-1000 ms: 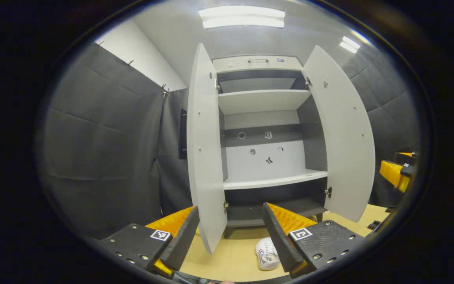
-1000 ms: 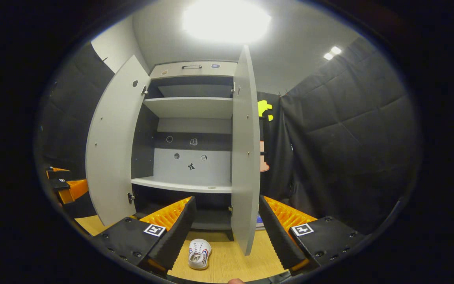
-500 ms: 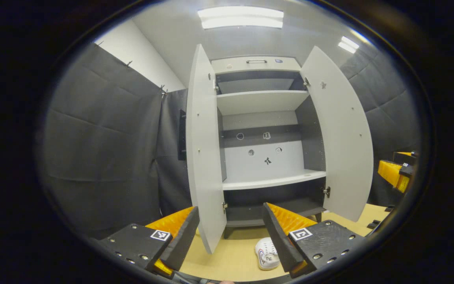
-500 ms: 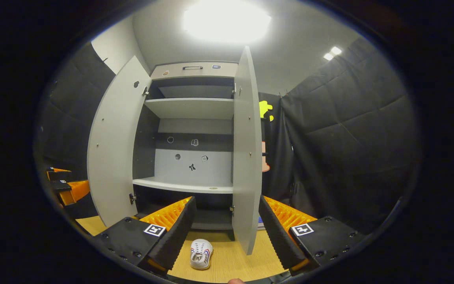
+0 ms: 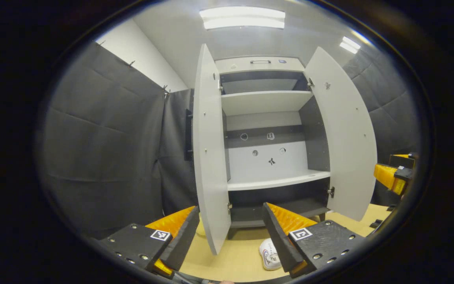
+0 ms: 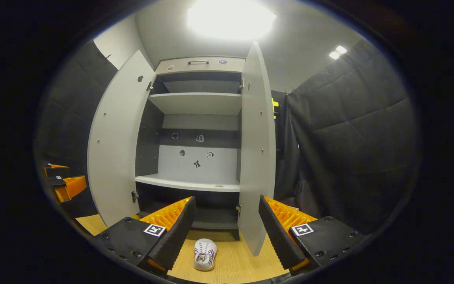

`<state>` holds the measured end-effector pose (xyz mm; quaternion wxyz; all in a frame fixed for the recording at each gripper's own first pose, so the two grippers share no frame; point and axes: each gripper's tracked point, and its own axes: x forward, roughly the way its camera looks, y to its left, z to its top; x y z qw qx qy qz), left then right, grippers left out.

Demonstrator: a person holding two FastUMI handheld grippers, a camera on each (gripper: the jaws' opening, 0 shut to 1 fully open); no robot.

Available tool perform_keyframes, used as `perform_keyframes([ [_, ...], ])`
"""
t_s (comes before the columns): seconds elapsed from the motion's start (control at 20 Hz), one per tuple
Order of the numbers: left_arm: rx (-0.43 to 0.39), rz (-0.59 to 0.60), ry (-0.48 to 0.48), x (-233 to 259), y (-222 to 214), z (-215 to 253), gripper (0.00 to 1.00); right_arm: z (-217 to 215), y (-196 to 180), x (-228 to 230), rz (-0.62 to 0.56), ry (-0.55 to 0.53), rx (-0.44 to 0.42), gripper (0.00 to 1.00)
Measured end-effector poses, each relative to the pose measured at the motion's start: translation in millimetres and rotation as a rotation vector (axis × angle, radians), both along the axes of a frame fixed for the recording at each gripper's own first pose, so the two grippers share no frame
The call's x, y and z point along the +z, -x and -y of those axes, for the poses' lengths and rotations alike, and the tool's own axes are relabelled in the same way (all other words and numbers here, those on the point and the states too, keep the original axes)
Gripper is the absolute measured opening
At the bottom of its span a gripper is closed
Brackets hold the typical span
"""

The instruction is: Grab one shoe with the right hand and put it into the shoe cabinet, grab the other shoe with the left hand and put it into the shoe cabinet; then close the right door with the right hand and the left door with the left hand.

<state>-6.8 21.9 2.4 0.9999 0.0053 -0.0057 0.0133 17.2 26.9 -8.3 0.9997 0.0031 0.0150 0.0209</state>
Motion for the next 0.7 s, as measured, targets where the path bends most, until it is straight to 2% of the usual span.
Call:
perform_keyframes([
  [0.1, 0.007, -0.002, -0.001, -2, -2, -3, 0.93, -9, -9, -6, -0.019, -0.013, 0.026, 0.99],
  [0.15, 0.012, -0.004, -0.002, -2, -3, -5, 0.99, -15, -16, -11, -0.035, -0.018, 0.042, 1.0],
  [0.2, 0.016, -0.004, -0.004, -3, -3, -6, 0.99, -19, -21, -16, -0.049, -0.022, 0.056, 1.0],
  [0.25, 0.02, -0.004, -0.005, -3, -3, -8, 0.93, -26, -28, -23, -0.07, -0.023, 0.073, 0.99],
  [0.7, 0.065, -0.03, -0.019, -14, -12, -16, 0.93, -77, -81, -100, -0.29, -0.025, 0.205, 1.0],
])
